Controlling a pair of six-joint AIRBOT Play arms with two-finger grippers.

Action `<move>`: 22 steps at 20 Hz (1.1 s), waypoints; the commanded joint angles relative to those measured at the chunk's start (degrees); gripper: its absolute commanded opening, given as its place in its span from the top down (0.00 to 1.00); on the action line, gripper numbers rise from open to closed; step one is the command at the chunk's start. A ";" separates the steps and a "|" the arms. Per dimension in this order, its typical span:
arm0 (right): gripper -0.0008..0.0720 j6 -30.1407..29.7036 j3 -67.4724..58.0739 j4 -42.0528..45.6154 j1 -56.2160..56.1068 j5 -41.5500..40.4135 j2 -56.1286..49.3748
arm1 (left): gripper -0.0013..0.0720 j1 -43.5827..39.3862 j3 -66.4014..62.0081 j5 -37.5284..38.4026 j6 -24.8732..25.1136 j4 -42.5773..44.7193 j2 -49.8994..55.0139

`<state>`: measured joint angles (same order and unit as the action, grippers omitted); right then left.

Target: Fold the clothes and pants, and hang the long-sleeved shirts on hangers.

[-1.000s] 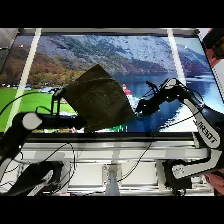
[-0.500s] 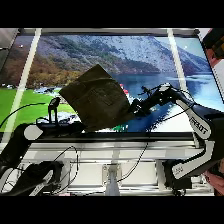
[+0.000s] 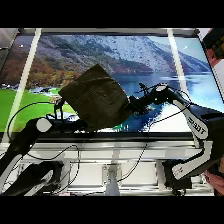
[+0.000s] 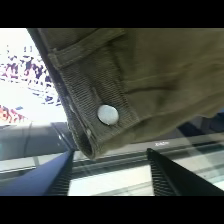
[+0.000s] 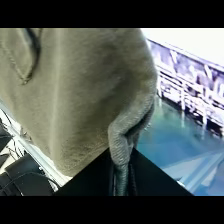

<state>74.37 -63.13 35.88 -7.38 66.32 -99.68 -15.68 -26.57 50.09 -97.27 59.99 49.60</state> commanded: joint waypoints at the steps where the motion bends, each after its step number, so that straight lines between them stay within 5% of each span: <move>1: 0.95 -0.61 -0.09 -1.11 -0.11 -0.35 0.04 | 0.09 0.07 0.02 -1.22 0.66 -0.83 5.66; 5: 0.95 -0.66 -0.09 -1.11 -0.11 -0.37 0.04 | 0.10 -0.04 0.02 -1.75 0.74 -3.26 11.06; 8: 0.95 -1.84 -0.09 -1.14 -0.11 -0.09 0.04 | 0.13 -0.04 0.02 -7.58 6.56 -11.91 14.80; 10: 0.95 -3.67 -0.09 -1.14 -0.11 0.37 0.07 | 0.32 -0.04 0.00 -11.39 10.95 -20.46 17.03; 11: 0.95 -4.74 -0.09 -1.14 -0.11 0.50 0.11 | 0.33 -0.04 0.00 -11.96 13.77 -24.41 18.12; 14: 0.95 -9.09 -0.11 -1.09 0.04 0.48 2.36 | 0.88 -0.02 -0.13 -11.93 24.04 -35.47 20.35; 17: 0.95 -11.52 -1.33 -0.57 2.25 -0.35 8.22 | 0.88 1.95 -3.13 -11.15 34.01 -40.63 18.93; 22: 0.95 -11.50 -7.61 -0.52 8.61 -0.35 20.68 | 0.88 9.05 -14.38 -7.10 38.40 -40.76 9.79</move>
<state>63.59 -67.72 35.35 -1.76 66.30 -85.41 -10.11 -35.42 40.80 -63.13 21.54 63.83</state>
